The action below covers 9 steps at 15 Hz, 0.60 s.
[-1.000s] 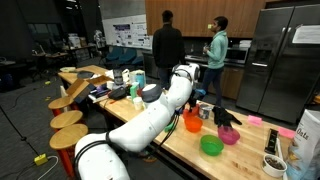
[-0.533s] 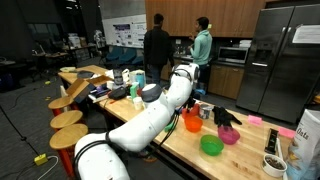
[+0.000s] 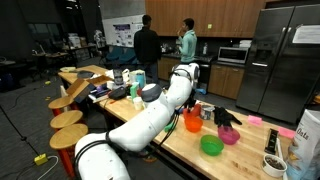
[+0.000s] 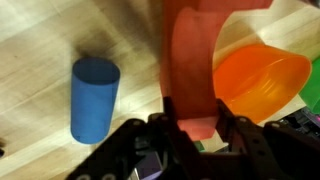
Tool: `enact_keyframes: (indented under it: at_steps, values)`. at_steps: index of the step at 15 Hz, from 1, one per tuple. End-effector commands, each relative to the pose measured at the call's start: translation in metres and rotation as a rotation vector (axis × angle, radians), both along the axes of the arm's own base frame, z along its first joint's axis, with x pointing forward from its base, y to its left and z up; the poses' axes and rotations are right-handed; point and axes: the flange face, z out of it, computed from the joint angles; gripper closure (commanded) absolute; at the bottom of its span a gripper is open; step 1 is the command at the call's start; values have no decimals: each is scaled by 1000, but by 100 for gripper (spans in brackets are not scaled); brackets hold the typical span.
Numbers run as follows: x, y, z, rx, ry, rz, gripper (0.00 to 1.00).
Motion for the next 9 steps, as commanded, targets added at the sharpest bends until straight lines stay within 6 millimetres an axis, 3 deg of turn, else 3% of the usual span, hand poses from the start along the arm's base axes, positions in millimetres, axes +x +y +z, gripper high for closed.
enact_keyframes:
  at_steps: [1,2,6,9]
  values:
    - [3,-21,44,-104,-84,-20,83]
    - [3,-28,63,-133,-121,-30,83]
    - [-2,-55,97,-240,-165,-90,83]
    - [-5,-62,126,-300,-204,-115,83]
